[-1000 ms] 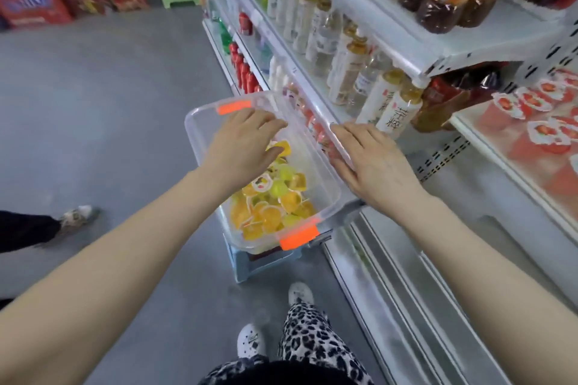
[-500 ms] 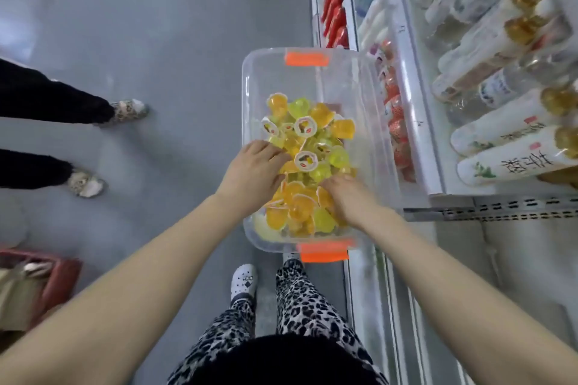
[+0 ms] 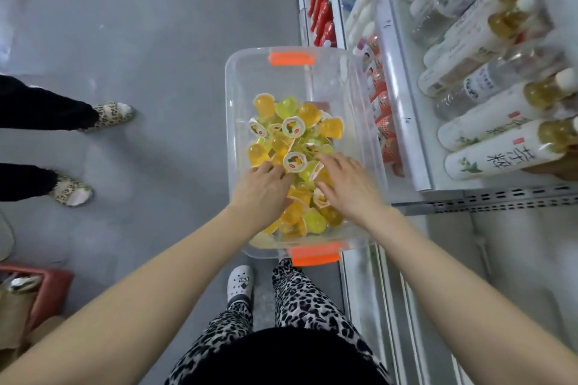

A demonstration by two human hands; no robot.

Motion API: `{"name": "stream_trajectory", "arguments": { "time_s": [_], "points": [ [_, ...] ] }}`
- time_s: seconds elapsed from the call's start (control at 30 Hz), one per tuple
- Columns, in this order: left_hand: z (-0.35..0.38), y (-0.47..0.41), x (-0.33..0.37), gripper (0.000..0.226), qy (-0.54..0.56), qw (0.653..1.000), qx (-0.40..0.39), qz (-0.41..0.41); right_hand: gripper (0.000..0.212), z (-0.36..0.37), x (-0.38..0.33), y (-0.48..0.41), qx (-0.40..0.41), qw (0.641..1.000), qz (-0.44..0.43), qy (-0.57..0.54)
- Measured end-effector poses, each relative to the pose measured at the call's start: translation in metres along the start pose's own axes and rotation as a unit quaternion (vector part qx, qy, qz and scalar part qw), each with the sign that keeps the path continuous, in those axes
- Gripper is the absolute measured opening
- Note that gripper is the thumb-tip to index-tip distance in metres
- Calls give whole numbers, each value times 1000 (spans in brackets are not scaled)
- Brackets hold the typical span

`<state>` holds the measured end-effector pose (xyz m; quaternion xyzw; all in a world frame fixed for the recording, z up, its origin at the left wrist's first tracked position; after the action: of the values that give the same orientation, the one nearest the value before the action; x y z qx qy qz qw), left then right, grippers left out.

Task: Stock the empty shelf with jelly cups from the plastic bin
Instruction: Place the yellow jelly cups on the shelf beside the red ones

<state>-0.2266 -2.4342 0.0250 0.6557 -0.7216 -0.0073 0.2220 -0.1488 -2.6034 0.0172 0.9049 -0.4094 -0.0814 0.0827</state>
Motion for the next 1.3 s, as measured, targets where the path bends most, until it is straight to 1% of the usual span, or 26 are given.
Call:
{"name": "stream_trajectory", "arguments": {
  "time_s": [0.1, 0.17, 0.23, 0.33, 0.43, 0.57, 0.73, 0.8, 0.87, 0.93, 1.0, 1.13, 1.3],
  "points": [
    [20, -6, 17, 60, 1, 995, -83, -53, 45, -10, 6, 15, 93, 995, 36, -27],
    [31, -8, 20, 70, -9, 989, -123, -83, 39, -8, 9, 24, 113, 991, 52, -49],
    [36, -11, 19, 73, -26, 985, -140, -96, 36, -5, 10, 28, 109, 992, 52, -44],
    [38, -13, 18, 66, -20, 986, -138, -91, 35, -2, 9, 27, 110, 992, 49, -35],
    [37, -11, 18, 56, 17, 986, -142, -83, 33, -7, 9, 28, 131, 987, 62, -61],
    [26, -4, 15, 49, 128, 986, -87, -67, 31, -19, 1, 39, 161, 979, 87, -93],
    [-8, 5, 13, 51, 287, 956, -20, -59, 29, -38, -11, 73, 227, 958, 133, -117],
    [-24, 10, 17, 50, 332, 943, 9, -37, 28, -48, -15, 91, 244, 951, 154, -109],
    [-41, 15, 27, 48, 349, 936, 36, 5, 28, -60, -17, 111, 260, 945, 176, -93],
    [-55, 22, 45, 45, 360, 930, 48, 51, 28, -75, -20, 140, 285, 934, 199, -81],
    [-67, 26, 58, 42, 390, 917, 53, 72, 28, -91, -21, 156, 303, 925, 213, -85],
    [-87, 45, 115, 36, 430, 890, 4, 154, 28, -123, -21, 218, 357, 891, 273, -67],
    [-107, 65, 199, 34, 426, 866, -29, 261, 26, -154, -13, 311, 429, 834, 346, -32]
  ]
}}
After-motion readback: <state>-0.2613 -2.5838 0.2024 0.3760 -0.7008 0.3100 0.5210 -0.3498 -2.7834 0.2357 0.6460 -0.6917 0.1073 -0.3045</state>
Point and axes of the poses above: each hand's wrist, its own y-axis away from the middle knuckle, its own z-axis out of the palm, x = y × z, the point moved 2 cm from there along -y, towards the middle knuckle, and after that the axes turned 10 degrees about y, right-handed, at the moved point
